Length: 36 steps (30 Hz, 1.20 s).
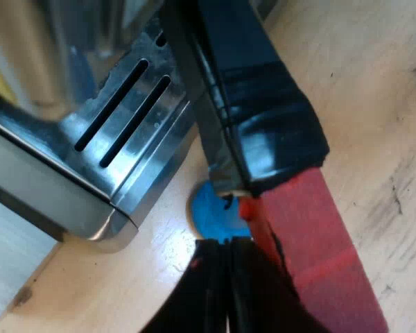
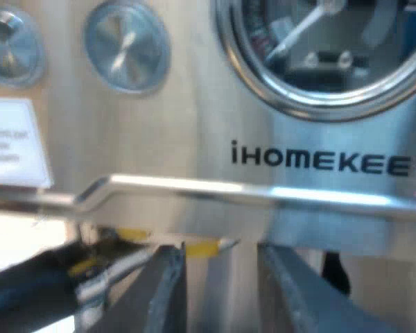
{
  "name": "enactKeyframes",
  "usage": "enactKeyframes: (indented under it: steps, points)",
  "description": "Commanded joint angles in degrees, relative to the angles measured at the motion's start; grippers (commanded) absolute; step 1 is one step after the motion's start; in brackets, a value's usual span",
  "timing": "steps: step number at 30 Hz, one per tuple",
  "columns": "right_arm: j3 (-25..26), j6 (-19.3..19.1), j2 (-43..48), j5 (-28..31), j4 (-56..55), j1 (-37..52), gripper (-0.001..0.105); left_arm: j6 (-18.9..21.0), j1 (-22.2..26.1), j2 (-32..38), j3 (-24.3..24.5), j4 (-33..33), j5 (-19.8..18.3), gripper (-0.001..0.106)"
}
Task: Put the handle in the coffee machine
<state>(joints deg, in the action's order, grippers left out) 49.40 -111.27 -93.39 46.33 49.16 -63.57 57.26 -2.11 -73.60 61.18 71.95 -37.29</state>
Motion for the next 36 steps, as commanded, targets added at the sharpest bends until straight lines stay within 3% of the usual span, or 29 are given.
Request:
enactKeyframes:
  steps: [1,8,15,21,25,32,36]
  points:
    - [-0.3,1.1,3.4,-0.8,-2.5,-0.8,0.03,1.4,-1.0,0.9,0.0,1.7,-4.6,0.0]
    - [-1.7,5.6,9.4,-5.6,-14.1,-2.1,0.03,2.5,-1.0,0.9,0.0,1.7,-5.0,0.0]
    - [-1.7,10.6,15.9,-15.1,-27.8,-2.8,0.03,4.1,-1.0,1.1,-0.1,1.7,-5.0,0.0]
    - [-1.7,10.7,22.4,-19.8,-35.0,-2.8,0.03,5.7,-1.0,4.8,-3.3,0.9,-5.4,0.0]
    - [-1.6,10.7,26.8,-24.8,-39.4,-2.8,0.03,8.9,-1.0,7.0,-6.6,-2.5,-5.5,0.0]
    - [-1.3,10.6,31.9,-28.7,-45.6,-2.8,0.03,11.1,-1.5,7.0,-7.1,-4.2,-5.5,0.0]
    - [-1.2,9.7,35.6,-31.2,-48.2,-2.8,0.03,11.3,-6.2,7.0,-7.1,-4.2,-4.4,0.0]
